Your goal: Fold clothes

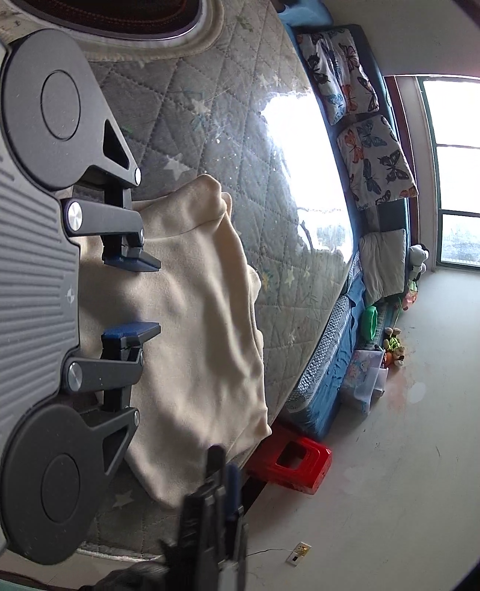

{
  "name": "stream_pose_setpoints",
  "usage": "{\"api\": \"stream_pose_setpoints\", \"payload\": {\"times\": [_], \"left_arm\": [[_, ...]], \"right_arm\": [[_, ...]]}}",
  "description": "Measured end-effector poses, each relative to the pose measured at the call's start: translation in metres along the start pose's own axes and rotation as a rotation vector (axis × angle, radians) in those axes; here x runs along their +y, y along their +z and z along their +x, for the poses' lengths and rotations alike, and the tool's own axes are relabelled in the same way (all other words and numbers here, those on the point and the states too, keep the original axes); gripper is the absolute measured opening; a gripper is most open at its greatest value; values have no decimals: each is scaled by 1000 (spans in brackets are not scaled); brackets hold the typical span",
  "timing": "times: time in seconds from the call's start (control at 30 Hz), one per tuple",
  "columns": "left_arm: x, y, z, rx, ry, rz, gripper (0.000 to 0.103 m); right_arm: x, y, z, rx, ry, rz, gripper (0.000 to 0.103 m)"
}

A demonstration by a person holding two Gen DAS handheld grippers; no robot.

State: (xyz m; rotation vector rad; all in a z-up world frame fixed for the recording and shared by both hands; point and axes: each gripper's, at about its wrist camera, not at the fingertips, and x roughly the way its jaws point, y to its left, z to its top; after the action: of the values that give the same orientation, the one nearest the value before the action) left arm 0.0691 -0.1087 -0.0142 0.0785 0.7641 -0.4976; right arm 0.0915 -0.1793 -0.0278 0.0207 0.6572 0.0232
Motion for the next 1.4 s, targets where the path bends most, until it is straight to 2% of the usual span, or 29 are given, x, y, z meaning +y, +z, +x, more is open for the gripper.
{"api": "stream_pose_setpoints", "payload": {"times": [0.1,0.17,0.3,0.43,0.6,0.73,0.93,1.07,1.17,1.3,1.4], "left_arm": [[0,-2,0,0,0,-1,34],[1,-3,-1,-1,-3,-3,34],[7,-5,-5,-3,-15,-23,35],[13,-5,-10,-13,-12,-46,35],[18,-6,-14,-15,-4,-70,35],[20,-10,-15,-11,1,-83,37],[24,-14,-13,1,-5,-96,37],[26,-15,-13,3,-9,-102,37],[28,-15,-16,0,-10,-108,38],[30,-17,-18,2,-4,-117,39],[31,-19,-16,12,-8,-127,41]], "right_arm": [[-7,13,25,15,9,32,36],[-14,14,42,44,-15,47,34],[-30,12,51,69,5,143,33],[-12,19,43,45,-51,44,34],[24,41,46,19,69,-31,34],[64,58,68,38,180,-118,33],[107,66,105,102,217,-221,33],[112,63,121,120,189,-214,35],[111,67,109,99,194,-220,35],[118,70,91,87,263,-262,35],[135,66,94,110,289,-335,35]]}}
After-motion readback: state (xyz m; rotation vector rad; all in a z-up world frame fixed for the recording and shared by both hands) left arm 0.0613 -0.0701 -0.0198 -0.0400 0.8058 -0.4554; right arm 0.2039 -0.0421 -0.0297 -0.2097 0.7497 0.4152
